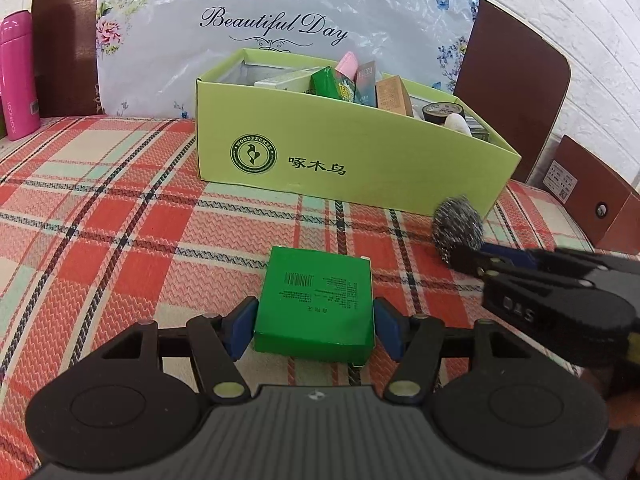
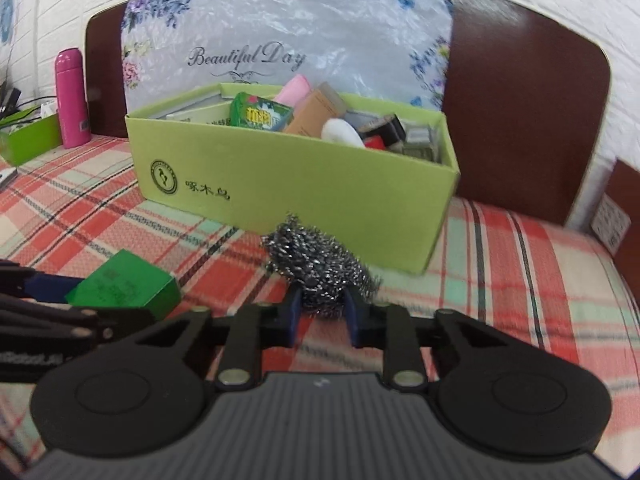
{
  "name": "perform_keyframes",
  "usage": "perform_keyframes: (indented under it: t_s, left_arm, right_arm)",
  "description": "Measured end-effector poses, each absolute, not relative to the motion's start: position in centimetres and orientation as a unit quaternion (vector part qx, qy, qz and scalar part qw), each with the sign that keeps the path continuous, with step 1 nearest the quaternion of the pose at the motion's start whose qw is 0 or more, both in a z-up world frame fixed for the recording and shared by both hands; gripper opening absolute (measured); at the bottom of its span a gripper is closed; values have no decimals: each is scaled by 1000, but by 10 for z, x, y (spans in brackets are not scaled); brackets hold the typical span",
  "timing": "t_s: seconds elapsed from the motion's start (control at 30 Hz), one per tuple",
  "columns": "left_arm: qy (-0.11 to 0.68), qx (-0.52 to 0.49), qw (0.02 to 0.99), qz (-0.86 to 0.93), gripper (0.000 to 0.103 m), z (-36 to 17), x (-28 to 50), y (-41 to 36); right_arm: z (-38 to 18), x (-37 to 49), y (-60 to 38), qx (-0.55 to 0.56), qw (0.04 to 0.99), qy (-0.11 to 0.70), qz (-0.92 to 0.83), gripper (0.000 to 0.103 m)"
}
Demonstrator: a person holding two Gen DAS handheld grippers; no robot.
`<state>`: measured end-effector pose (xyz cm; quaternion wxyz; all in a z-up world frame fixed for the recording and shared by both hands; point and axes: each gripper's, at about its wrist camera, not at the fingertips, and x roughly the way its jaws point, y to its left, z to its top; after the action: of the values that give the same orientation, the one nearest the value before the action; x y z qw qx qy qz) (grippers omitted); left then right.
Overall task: Organize objects
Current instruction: 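Grasp the green square box with left tool while right tool grasps the steel wool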
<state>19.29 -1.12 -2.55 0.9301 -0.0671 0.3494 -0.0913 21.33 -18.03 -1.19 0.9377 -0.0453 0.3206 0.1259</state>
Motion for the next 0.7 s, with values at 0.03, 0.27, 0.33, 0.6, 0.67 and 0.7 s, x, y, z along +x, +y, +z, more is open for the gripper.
perform_keyframes:
  t_s: [0.03, 0.27, 0.33, 0.6, 0.67, 0.7]
  left_arm:
    - [351, -67, 929, -93, 64, -25, 191, -12]
    - [355, -72, 927, -99, 64, -25, 169, -13]
    - [355, -70, 927, -95, 64, -25, 164, -12]
    - [363, -90, 923, -93, 65, -23, 160, -7]
    - [365, -104, 920, -94, 66, -22, 161, -2]
    - [365, -112, 919, -95, 66, -21, 161, 1]
  right_arm:
    - [-9, 207, -184, -24, 935, 327, 134, 19]
    - [-2, 156, -188, 18, 925, 333, 183, 22]
    - [-7, 147, -186, -5, 926, 333, 179, 23]
    - [-2, 129, -178, -45, 933, 305, 186, 60]
    - [1, 127, -178, -34, 932, 302, 199, 62]
    - [2, 127, -177, -28, 931, 302, 202, 63]
